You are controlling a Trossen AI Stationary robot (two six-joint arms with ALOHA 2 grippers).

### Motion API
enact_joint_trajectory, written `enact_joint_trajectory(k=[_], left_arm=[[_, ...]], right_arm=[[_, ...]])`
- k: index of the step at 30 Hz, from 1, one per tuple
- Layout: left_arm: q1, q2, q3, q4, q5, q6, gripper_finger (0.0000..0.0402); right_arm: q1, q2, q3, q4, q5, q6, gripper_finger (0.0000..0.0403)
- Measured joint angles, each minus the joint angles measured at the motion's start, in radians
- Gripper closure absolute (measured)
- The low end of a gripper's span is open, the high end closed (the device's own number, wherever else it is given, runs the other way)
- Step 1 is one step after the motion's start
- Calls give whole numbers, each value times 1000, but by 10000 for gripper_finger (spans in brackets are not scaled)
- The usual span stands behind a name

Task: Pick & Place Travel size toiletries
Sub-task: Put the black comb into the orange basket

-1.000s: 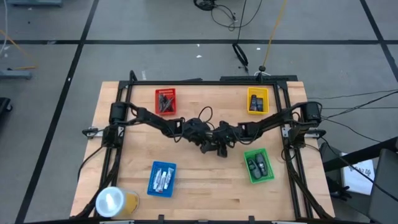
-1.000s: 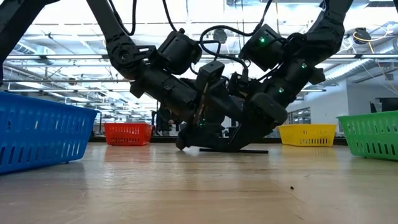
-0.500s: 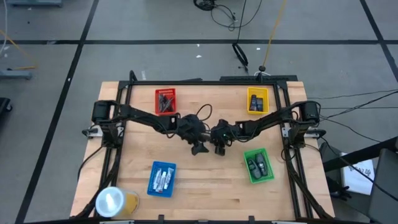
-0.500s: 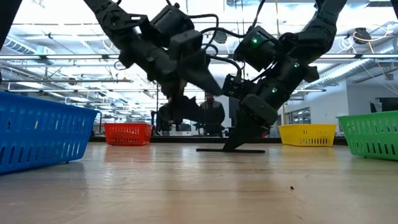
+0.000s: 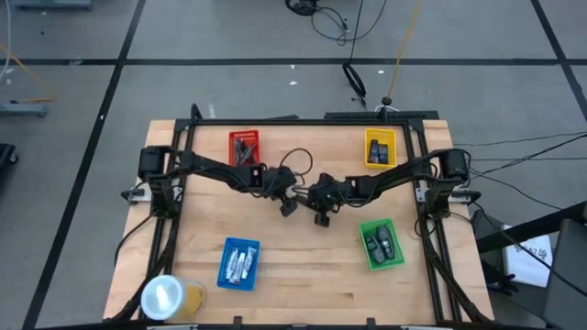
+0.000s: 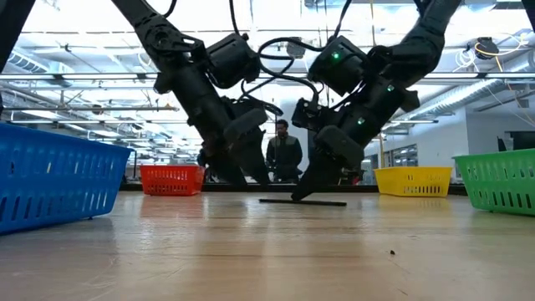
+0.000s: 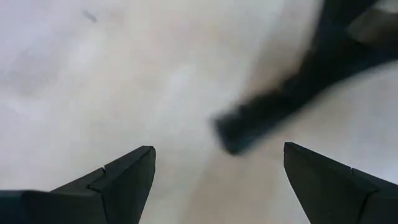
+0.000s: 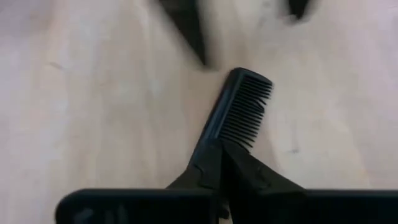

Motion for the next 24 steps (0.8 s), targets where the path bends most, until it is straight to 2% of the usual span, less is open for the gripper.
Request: enact_joint_trajectory(k=[3,9,16,20,24], left_arm=[[18,10,0,13,8,32,53],[27,69,4,93,237,-34,53],[-18,139,6,251,282,-104,53],[-29,151,5,275,311,-106,53],[-28,159,5,261,310,-111,53]], right_arm=[[1,0,0,25,-17,3,391],[2,-40,-3,111,-20,6,329],[-1,-40,-2,145,-21,18,222],[-1,-45,-1,114,-53,43,171],[4,-102,-3,46,-74,51,127]])
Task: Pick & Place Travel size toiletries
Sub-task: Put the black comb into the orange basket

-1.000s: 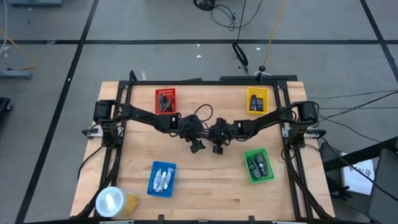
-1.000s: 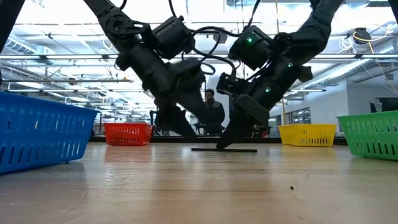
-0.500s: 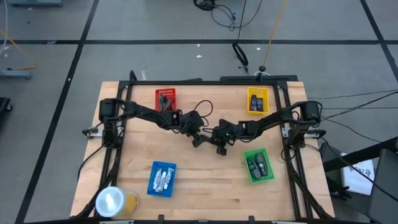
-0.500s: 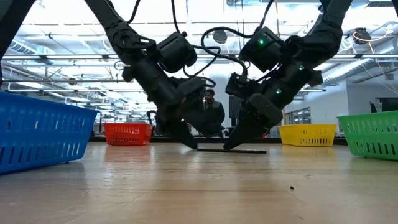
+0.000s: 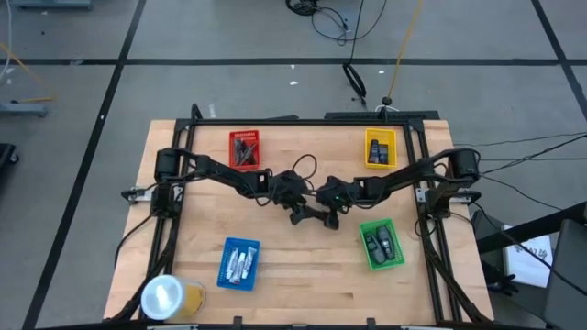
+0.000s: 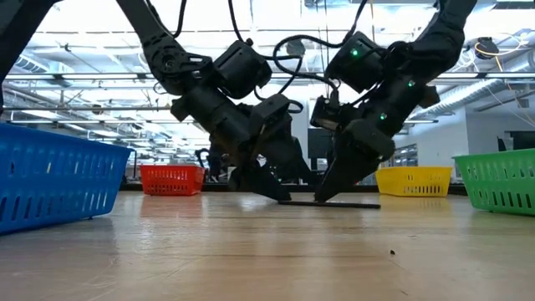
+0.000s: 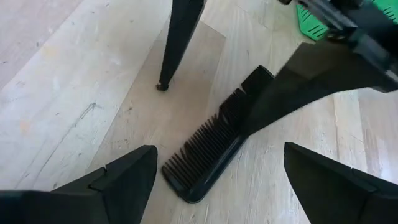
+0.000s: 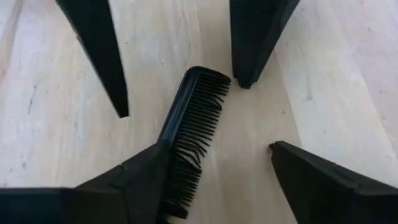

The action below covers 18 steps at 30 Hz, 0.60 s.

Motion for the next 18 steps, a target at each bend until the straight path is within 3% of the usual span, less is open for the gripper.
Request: enact_joint_trajectory(k=[8,13,18], left_arm=[[2,3,-4,39,22,0,53],[2,7,-5,102,37,-1,53],[4,7,-5,123,32,5,53]], right_arm=[[74,-69,1,-37,44,10,86],[120,19,3,-27,179,30,83],[125,93,5,10,213,69,90]])
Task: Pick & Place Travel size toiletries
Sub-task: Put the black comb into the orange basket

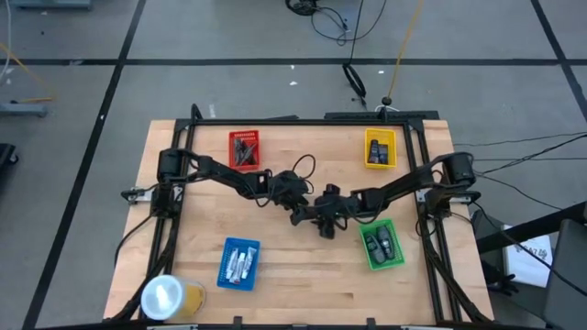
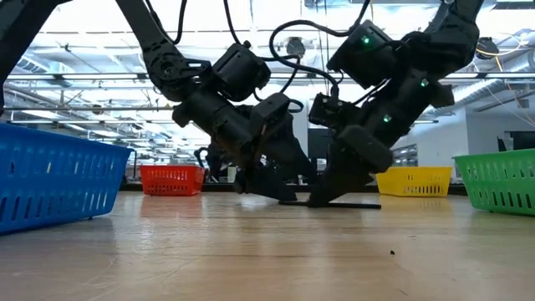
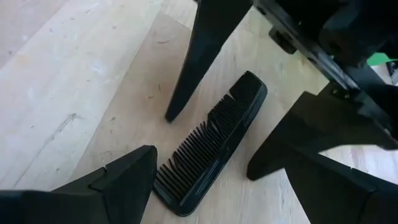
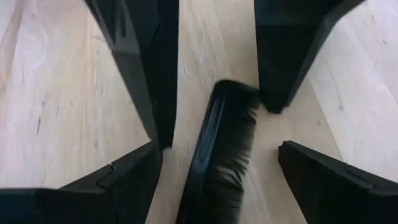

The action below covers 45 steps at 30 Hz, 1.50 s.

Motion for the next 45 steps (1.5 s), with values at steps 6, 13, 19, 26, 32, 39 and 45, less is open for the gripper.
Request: enact_joint_trajectory(k=[6,13,19,26,32,39,45], left_arm=[[-6,27,0,23,135,0,53],[-31,48,3,41,226,21,53],[-33,51,0,116,400,-2,53],[-30,51,-1,128,425,-12,53],[6,13,-2,71,455,-15,53],[43,-56,0,23,245,0,53],[45,-28,0,-50,57,70,53]], right_arm=[[-26,7,0,-23,17,-32,101],[-58,7,-1,-52,-21,-67,107],[-71,8,-2,-63,-29,-95,108],[-75,8,-2,-63,-36,-95,108],[-80,9,-2,-65,-35,-82,109],[-82,10,-2,-65,-38,-79,109],[-82,10,-2,-64,-45,-83,109]])
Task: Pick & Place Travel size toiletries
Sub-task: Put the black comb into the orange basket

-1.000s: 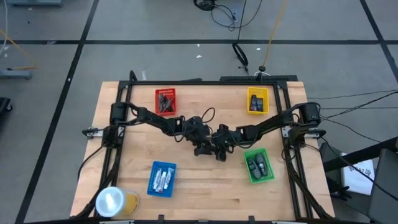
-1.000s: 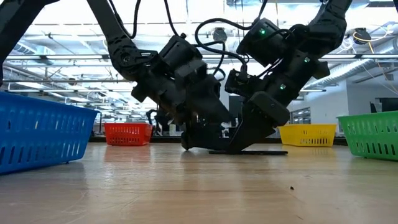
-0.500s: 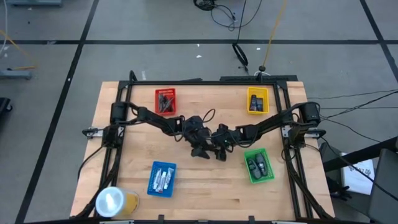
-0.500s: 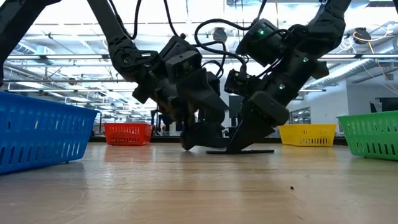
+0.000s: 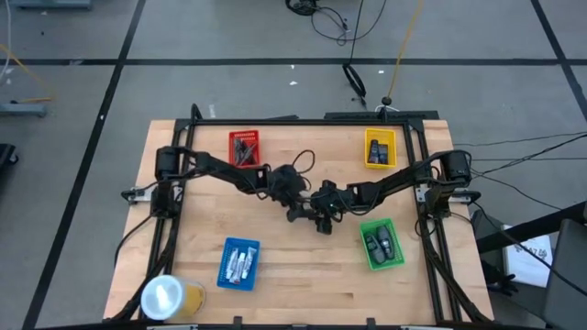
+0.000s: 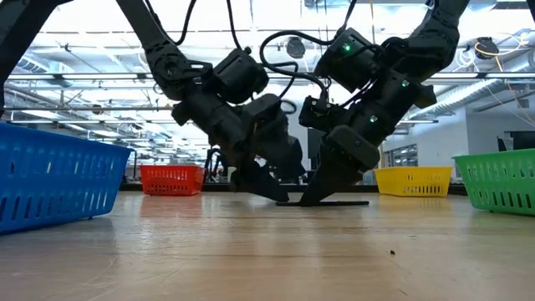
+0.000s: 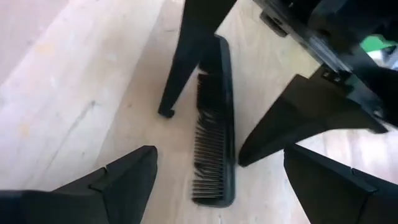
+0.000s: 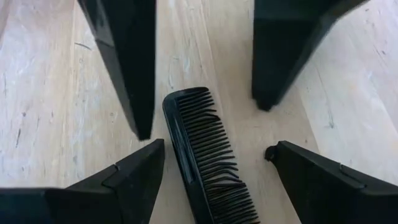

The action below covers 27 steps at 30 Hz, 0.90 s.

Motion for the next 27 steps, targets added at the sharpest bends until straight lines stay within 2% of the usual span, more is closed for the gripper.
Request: enact_joint_trajectory(k=[6,16,21,27], left_arm=[[-18,41,5,11,-55,-5,53],[-78,54,5,-9,86,-20,53],[-97,54,4,-7,117,-16,53],[-75,55,-1,82,195,-67,53]], right_arm=[[0,0,0,2,-4,-1,108],[-6,0,0,5,-13,3,114],[-9,0,0,15,-30,-11,114],[-9,-1,0,19,-31,-10,114]])
